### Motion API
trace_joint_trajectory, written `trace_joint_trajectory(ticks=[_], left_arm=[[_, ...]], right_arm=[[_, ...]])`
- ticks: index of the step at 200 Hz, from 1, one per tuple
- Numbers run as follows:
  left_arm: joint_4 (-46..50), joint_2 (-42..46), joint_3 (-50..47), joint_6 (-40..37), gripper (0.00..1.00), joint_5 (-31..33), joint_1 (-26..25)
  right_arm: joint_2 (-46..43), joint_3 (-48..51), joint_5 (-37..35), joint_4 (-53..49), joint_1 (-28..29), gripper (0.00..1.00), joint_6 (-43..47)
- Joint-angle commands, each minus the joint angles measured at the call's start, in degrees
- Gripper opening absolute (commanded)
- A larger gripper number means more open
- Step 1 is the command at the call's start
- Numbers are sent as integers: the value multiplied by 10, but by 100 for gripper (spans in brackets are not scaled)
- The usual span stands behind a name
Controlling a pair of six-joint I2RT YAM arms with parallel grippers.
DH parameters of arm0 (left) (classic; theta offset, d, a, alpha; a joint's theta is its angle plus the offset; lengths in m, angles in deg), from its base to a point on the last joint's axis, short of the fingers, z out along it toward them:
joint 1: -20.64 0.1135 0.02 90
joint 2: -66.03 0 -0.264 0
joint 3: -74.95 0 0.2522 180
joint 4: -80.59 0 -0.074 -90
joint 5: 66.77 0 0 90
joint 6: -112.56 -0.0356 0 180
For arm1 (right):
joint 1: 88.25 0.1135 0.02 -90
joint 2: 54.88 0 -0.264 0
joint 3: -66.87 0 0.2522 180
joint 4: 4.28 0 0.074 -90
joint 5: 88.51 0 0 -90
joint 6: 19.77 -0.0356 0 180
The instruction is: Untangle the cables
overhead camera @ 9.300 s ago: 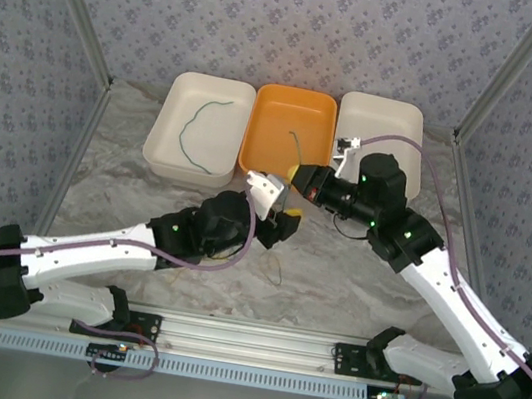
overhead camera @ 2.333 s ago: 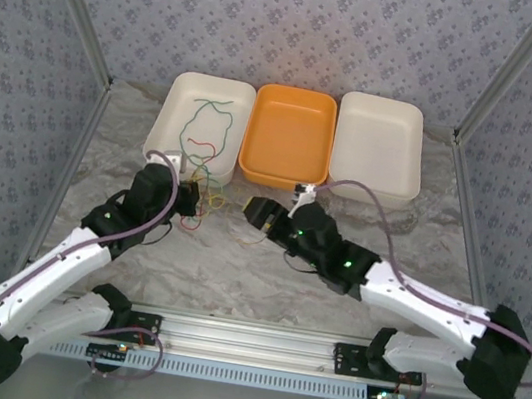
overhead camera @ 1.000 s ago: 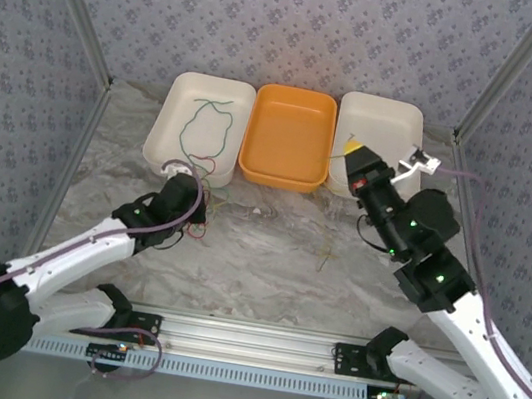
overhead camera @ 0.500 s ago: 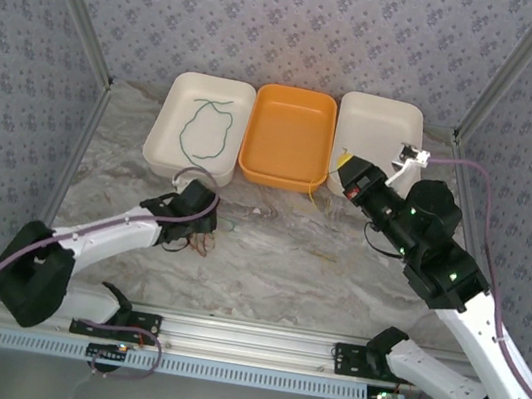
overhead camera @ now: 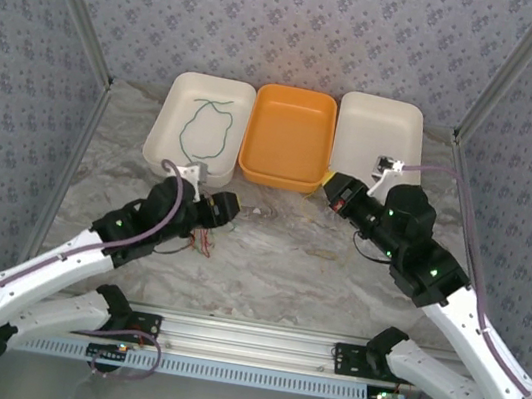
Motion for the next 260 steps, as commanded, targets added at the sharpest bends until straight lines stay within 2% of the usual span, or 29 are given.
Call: trace_joint_trajectory(ticks=[1, 32, 49, 70, 96, 122, 169, 203, 220, 260], left_arm=[[-89, -10, -32, 12, 64, -10, -38], [-153, -31, -93, 76, 49, -2, -44], [-136, -59, -90, 84, 46, 2, -48], [-155, -100, -96, 96, 38, -7, -50], [-214, -155, -106, 93, 37, -3, -67], [-282, -208, -118, 100, 43, -14, -76], [-345, -257, -109, 78, 62, -11, -98], [-348, -274, -83, 46, 72, 6, -116], [-329, -278, -73, 37, 75, 29, -122], [-289, -260, -67, 2, 81, 133, -160]], right_arm=[[2, 3, 19, 35, -4, 0, -1], [9, -28, 39, 28, -5, 0, 26], [14, -72, 47, 13, -6, 0, 52], [31, -165, 58, -25, -5, 0, 84], [60, -271, 68, -58, -6, 0, 112], [96, -364, 84, -75, -8, 0, 127], [165, -505, 118, -81, -15, 0, 136], [199, -568, 136, -73, -34, 0, 135], [217, -599, 149, -64, -47, 0, 132], [271, -694, 178, -80, -79, 0, 113]])
